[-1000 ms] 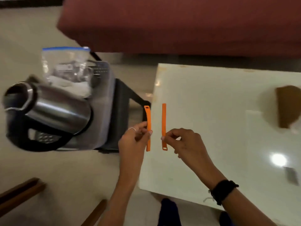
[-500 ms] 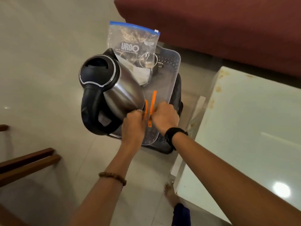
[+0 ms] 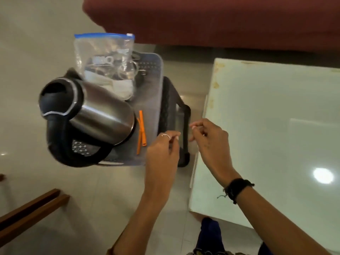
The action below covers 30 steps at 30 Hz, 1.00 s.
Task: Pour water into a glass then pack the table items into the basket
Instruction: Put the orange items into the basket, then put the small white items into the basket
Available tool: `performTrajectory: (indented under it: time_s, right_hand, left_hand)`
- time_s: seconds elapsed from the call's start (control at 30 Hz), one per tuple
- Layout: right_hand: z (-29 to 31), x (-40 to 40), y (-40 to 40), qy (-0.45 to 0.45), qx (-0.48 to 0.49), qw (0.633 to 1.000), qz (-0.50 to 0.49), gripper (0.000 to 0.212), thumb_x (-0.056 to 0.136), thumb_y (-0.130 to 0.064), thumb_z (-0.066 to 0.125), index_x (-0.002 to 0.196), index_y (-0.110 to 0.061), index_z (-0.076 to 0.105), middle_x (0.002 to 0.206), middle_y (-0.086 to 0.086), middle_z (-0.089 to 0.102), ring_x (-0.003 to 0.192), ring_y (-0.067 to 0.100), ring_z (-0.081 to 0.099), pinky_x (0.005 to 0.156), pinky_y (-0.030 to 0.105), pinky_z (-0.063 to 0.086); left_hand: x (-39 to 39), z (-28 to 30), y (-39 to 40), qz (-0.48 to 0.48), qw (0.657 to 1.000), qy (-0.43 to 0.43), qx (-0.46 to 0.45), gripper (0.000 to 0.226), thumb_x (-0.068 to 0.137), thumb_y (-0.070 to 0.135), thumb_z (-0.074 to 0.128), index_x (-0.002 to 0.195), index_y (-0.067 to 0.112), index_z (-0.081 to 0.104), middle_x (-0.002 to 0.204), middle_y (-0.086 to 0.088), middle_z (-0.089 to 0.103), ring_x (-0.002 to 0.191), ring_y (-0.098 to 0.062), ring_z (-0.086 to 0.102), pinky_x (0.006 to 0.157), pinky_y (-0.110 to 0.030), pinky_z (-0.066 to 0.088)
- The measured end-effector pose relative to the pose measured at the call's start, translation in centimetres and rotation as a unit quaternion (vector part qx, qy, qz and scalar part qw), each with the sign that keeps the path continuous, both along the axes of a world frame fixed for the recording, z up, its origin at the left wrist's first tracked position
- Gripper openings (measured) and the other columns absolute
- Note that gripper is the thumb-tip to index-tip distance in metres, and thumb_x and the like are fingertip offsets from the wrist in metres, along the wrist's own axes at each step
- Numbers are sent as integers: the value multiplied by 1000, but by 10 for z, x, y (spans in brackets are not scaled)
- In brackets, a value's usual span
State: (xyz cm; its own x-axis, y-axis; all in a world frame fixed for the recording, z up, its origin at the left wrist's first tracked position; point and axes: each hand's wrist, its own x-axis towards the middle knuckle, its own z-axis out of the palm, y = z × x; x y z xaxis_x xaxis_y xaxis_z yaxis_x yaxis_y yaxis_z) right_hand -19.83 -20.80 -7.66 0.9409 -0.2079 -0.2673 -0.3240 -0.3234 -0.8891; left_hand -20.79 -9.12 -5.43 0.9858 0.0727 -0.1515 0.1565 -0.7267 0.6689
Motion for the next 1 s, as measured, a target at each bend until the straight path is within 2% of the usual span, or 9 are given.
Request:
performTrajectory:
  time_s: [0.07,0.13,0.2,0.37,0.53,0.63,0.77,0.9,1.0]
  right_hand:
    - [-7,-21,-41,38,11,998,-44,15,92,-16,50,92,-18,65,65,-6,69,42,1,49,46,13,35]
    - [-12,-45,-91,69,10,994,-88,16,91,-17,50,91,-21,65,62,-5,69,41,5,46,49,24,38]
    - [-18,-70,-143,92,5,987,-129,16,91,-18,50,91,-23,65,60,-5,69,45,3,49,53,27,41]
    - [-26,-134,-271,122,-8,968,-218,17,91,-14,49,92,-20,65,61,-4,68,46,1,52,57,28,45]
    - [-35,-202,-386,158,-20,945,-284,17,92,-13,49,93,-20,64,63,-5,69,53,3,55,61,33,48]
    - [-44,-236,-438,187,-23,934,-304,16,92,-14,48,98,-18,62,66,-5,68,57,12,58,63,37,50]
    - [-60,-272,-489,227,-41,915,-330,18,92,-19,49,109,-15,55,73,-1,69,66,17,60,61,32,49]
    - [-75,-296,-520,284,-87,899,-323,30,93,-33,50,115,-13,45,89,10,70,79,28,64,67,35,51]
    - [-86,-301,-527,323,-106,888,-310,35,92,-41,50,111,-12,42,90,13,68,77,33,63,63,34,47]
  left_hand:
    - [-12,-6,-41,-33,998,37,-32,18,92,14,52,103,13,67,91,1,67,73,0,55,69,3,38]
    - [-26,-15,-92,-76,993,81,-48,20,93,17,51,107,15,66,100,3,68,80,0,56,70,6,37]
    - [-44,-24,-149,-130,984,107,-53,21,94,20,49,108,18,65,103,7,67,85,0,57,70,3,38]
    - [-91,-41,-286,-244,956,153,-62,17,94,21,47,98,25,62,93,12,67,81,-2,60,69,-10,44]
    - [-140,-62,-400,-310,934,174,-21,13,94,26,48,98,25,60,98,12,62,80,0,56,64,-7,39]
    - [-160,-79,-438,-308,936,171,26,10,91,28,53,100,24,57,100,12,56,82,1,51,62,-11,36]
    - [-179,-96,-469,-245,948,194,60,18,87,37,58,96,22,53,97,5,48,82,-14,55,57,-24,39]
    - [-192,-110,-488,-193,954,219,75,30,80,30,66,103,17,51,103,-2,46,91,-24,54,61,-32,45]
    - [-195,-118,-497,-183,959,208,66,23,83,22,65,100,13,52,102,-6,50,82,-22,55,60,-27,41]
